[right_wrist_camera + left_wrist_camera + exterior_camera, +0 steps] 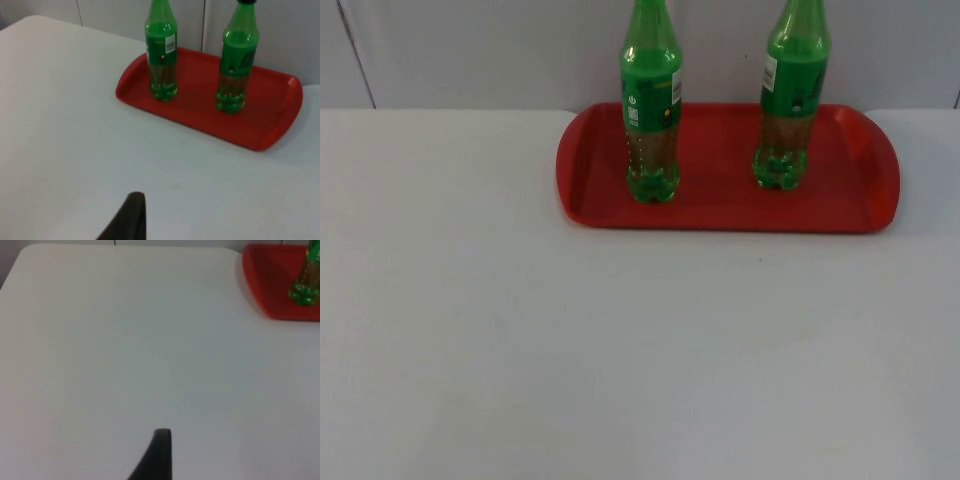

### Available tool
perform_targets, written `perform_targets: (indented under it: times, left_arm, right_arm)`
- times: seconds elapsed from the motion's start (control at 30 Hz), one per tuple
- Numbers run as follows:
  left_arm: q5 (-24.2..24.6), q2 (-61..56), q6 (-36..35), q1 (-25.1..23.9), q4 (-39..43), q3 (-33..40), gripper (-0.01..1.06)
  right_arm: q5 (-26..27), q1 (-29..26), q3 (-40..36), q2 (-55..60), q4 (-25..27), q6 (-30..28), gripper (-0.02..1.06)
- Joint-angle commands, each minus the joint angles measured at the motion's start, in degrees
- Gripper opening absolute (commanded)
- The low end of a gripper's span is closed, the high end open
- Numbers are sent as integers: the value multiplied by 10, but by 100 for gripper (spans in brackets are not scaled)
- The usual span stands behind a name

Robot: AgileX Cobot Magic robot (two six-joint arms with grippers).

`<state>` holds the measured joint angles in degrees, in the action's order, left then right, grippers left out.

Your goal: Place the bottle upright on the tray.

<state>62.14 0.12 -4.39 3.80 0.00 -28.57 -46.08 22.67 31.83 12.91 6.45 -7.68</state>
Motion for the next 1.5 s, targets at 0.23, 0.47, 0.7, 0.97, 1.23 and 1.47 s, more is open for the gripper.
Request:
perform_targets:
  times: [0.23,0.47,0.7,0.97,1.23,1.47]
  left_arm:
    - [-6,-1,-1,3,-6,3,85]
    - [-6,-1,-1,3,-6,3,85]
    - [-6,-1,-1,3,-6,3,85]
    - [-6,-1,-1,3,-6,3,85]
    - [-6,-1,-1,3,-6,3,85]
    - [-6,-1,-1,3,-6,3,85]
  right_arm:
    - [-62,0,-3,-99,-3,-2,105]
    - [-104,0,-4,-129,-30,28,105]
    - [-136,-1,-10,-129,-40,45,105]
    - [-158,-1,-23,-129,-59,77,105]
    - [-158,-1,-23,-129,-59,77,105]
    - [-158,-1,-23,-129,-57,70,105]
